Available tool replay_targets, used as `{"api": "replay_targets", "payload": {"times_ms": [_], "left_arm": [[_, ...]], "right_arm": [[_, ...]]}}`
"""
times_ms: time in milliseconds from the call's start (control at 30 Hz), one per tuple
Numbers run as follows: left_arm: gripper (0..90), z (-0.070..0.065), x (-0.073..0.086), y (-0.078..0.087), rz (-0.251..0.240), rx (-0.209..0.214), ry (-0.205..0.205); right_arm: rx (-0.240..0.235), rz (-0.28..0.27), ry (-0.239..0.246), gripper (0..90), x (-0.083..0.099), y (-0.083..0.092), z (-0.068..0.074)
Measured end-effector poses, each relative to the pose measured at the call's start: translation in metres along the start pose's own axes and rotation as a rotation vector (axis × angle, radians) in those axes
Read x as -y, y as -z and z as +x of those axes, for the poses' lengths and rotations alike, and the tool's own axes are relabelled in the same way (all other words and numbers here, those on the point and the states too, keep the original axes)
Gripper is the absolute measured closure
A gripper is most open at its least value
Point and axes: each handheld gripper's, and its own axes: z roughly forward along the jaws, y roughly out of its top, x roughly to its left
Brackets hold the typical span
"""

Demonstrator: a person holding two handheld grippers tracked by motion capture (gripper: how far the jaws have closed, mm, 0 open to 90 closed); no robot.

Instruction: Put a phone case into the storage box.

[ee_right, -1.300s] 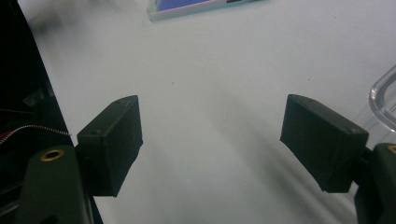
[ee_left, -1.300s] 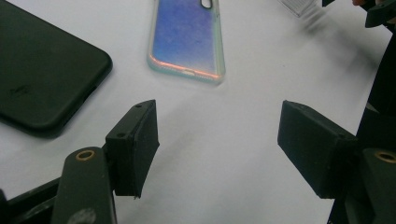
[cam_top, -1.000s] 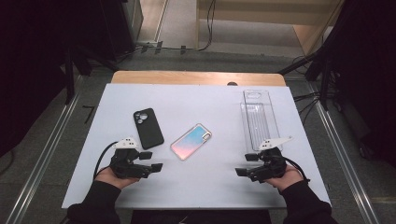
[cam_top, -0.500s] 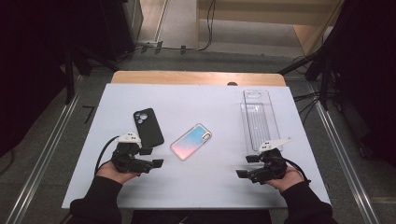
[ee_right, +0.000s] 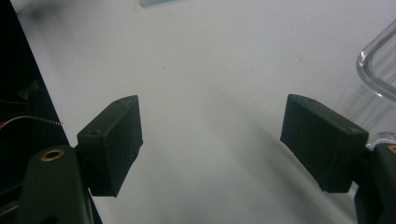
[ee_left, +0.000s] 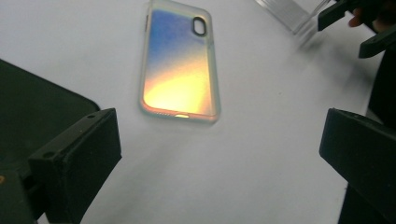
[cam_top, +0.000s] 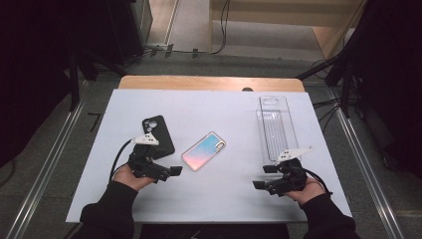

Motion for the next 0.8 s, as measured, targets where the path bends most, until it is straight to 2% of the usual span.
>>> {"api": "replay_targets", "payload": {"times_ms": [100, 133, 167, 200, 267, 367, 600, 733, 800], "left_arm": [[0.0, 0.001, -0.004, -0.001, 0.014, -0.009, -0.009], [0.0, 0.002, -0.007, -0.004, 0.039, -0.017, -0.002], [0.0, 0.002, -0.007, -0.004, 0.039, -0.017, -0.002], [0.5, 0.002, -0.009, -0.005, 0.067, -0.029, -0.002], [0.8, 0.001, -0.012, -0.007, 0.097, -0.052, -0.017], [0.8, 0.001, -0.016, -0.010, 0.082, -0.032, -0.022], [0.8, 0.002, -0.029, -0.016, 0.048, -0.045, -0.025], [7.9, 0.002, -0.036, -0.020, 0.040, -0.124, -0.042], [7.9, 0.004, -0.040, -0.022, 0.037, -0.116, -0.030]], "right_arm": [[-0.002, 0.001, 0.000, 18.9, 0.000, 0.000, 0.001], [-0.005, 0.002, 0.000, 18.9, 0.000, 0.000, 0.001], [-0.004, 0.003, 0.001, 18.9, 0.000, -0.001, 0.001], [-0.004, 0.003, 0.005, 18.9, 0.000, -0.001, 0.001], [-0.004, 0.005, 0.007, 18.9, 0.000, -0.001, 0.001], [-0.002, 0.000, 0.001, 18.9, 0.000, -0.001, 0.000], [0.001, 0.001, -0.002, 18.9, -0.001, -0.001, -0.001], [0.003, 0.002, -0.002, 18.9, 0.000, -0.001, -0.001], [0.006, 0.004, -0.009, 19.1, -0.001, -0.001, -0.001]]}}
